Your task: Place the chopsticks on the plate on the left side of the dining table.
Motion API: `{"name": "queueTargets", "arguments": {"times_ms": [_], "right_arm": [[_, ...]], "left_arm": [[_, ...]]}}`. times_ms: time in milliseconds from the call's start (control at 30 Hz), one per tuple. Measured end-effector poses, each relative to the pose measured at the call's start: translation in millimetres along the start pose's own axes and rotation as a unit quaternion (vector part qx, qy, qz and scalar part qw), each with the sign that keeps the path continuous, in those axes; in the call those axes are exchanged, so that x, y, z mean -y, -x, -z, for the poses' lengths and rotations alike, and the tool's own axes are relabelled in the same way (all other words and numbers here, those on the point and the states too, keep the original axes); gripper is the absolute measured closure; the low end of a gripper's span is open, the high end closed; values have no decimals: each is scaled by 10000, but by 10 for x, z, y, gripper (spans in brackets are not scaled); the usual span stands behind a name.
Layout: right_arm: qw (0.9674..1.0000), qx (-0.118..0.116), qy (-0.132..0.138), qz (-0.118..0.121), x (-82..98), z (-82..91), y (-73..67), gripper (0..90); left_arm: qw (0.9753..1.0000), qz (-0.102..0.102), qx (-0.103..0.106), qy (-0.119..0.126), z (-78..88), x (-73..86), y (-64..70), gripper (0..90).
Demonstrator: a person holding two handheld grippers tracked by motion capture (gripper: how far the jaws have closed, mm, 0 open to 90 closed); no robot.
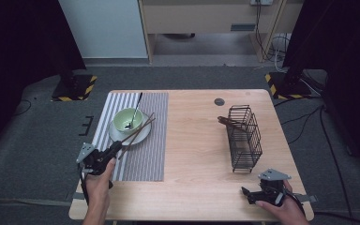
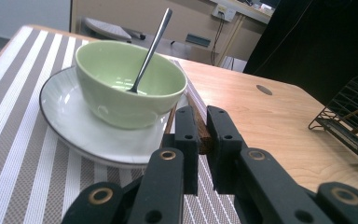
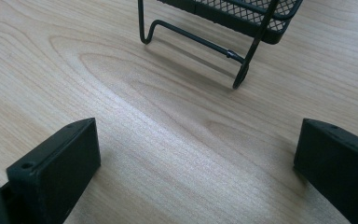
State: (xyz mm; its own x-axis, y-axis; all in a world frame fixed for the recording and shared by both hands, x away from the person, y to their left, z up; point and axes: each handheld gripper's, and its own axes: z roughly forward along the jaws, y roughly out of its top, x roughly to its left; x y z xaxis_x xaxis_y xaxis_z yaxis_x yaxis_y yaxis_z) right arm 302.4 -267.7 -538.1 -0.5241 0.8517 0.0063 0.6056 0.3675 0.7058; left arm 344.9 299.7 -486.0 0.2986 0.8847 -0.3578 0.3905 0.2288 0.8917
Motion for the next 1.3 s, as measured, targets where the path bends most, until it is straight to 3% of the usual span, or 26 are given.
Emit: {"name": "queueTargets", "arguments": {"times_ms": [467,800,1300], "right_arm": [[10000,-1,0,0,0,0,0,4],[10000,-4,3,6,0,1,2,5],[10000,-5,3,6,0,1,2,5]], "left_arm": [[9996,80,5,-261,-24,55,-27,833],[9982,364,65,-480,-45,115,-45,833],[9951,460,105,-867,-59,203,-79,833]]}}
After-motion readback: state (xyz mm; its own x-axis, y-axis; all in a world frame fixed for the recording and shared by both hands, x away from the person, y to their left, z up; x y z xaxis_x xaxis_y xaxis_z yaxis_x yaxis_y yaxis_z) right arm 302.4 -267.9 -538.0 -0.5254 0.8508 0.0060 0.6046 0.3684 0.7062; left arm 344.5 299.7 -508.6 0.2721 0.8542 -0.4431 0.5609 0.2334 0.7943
